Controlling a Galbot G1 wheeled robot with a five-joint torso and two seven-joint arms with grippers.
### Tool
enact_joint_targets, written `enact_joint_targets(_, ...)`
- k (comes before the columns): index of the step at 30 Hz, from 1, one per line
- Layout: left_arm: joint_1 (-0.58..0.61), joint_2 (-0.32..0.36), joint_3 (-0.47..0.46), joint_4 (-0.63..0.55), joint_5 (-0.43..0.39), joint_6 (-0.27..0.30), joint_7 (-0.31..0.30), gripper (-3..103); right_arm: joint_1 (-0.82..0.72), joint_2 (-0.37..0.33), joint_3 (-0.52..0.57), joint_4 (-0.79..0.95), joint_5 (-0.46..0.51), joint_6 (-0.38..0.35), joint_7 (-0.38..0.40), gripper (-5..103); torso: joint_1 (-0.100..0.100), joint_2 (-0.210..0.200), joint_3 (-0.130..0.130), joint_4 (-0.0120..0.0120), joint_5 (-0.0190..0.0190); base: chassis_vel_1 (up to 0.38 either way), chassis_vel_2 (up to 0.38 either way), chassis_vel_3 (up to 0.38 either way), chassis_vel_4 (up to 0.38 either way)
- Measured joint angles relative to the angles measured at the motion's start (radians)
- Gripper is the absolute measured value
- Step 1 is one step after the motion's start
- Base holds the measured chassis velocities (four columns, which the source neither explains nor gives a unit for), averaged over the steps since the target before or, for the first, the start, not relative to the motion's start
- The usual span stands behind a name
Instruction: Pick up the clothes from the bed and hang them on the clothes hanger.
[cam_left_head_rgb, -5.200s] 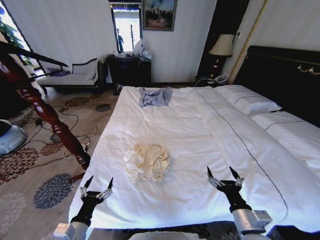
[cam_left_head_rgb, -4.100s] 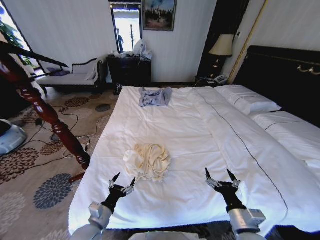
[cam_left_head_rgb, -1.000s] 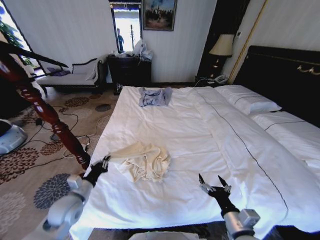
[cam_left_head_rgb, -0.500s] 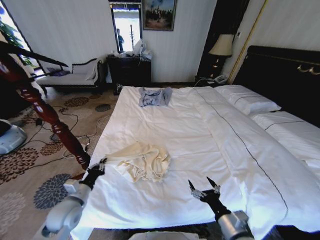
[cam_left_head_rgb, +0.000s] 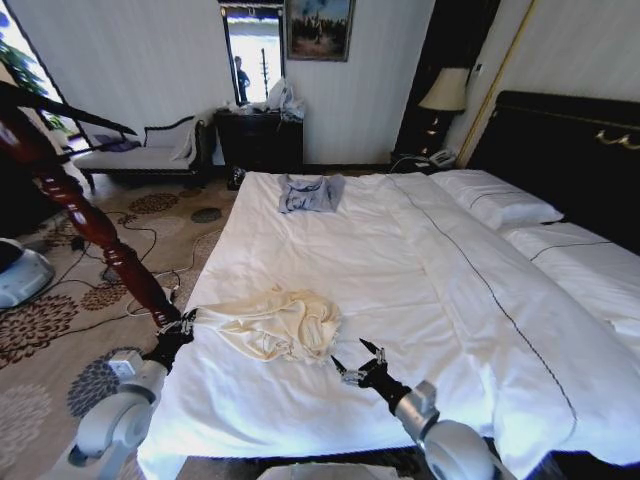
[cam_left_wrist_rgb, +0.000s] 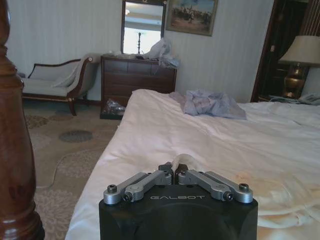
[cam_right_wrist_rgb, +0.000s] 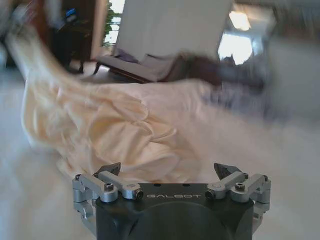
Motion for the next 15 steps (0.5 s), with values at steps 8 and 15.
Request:
enact_joint_targets(8, 0.001, -0.003, 0.019, -0.013, 0.005, 0.003, 0.000, 1, -0.003, -0.019, -0.003, -0.015, -0.239, 0.085, -0.038, 100, 0.000, 0.000, 0.000, -0.0004, -0.0003, 0.000, 0.000, 0.000, 0.000)
enact_joint_targets(15, 0.013, 0.005, 0.037, -0.017, 0.013, 0.005, 0.002, 1, 0.079, 0.001, -0.081, -0.062, -0.291, 0.107, -0.047, 100, 0.000, 0.000, 0.000, -0.0004, -0.0004, 0.000, 0.000, 0.000, 0.000)
